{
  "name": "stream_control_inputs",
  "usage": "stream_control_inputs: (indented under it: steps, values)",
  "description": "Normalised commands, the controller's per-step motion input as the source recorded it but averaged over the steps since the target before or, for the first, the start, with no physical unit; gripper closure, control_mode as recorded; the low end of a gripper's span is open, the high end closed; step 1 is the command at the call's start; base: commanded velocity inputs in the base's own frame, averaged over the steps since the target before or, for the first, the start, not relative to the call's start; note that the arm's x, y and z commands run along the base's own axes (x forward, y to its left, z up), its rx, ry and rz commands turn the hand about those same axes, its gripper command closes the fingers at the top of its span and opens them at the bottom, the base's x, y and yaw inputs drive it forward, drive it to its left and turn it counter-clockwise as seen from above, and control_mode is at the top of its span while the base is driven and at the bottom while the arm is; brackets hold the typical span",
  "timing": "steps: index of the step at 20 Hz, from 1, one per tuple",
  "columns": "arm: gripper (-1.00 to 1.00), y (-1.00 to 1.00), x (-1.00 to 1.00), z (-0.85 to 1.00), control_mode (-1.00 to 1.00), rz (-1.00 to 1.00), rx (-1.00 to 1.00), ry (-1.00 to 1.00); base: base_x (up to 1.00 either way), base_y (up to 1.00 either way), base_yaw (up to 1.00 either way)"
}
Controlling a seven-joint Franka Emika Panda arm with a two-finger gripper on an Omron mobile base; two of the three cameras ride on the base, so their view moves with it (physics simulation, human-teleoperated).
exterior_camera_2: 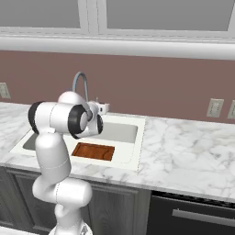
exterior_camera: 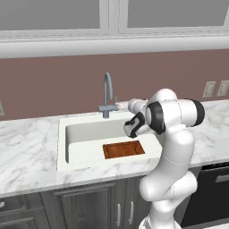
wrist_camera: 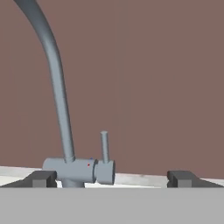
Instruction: Turn on the sink faucet with hot water and rinse the cutting board for ten seconds, then turn off the faucet. Push the cutting board to reach the water if necessary.
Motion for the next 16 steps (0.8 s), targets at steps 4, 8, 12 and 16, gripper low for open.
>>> stream_control_inputs:
  steps: [4, 8, 12, 16]
  values:
    - [-1.00, 0.06, 0.00, -0.10, -1.00, 0.00, 0.00, -0.10, 0.00, 0.00, 0.00]
    - [-1.00, 0.01, 0.00, -0.14, -1.00, 0.00, 0.00, -0.05, 0.00, 0.00, 0.00]
    - [-1.00, 0.00, 0.01, -0.12, -1.00, 0.00, 0.00, -0.04, 0.00, 0.00, 0.00]
    - [-1.00, 0.00, 0.10, -0.11, -1.00, 0.00, 0.00, -0.02, 0.00, 0.00, 0.00]
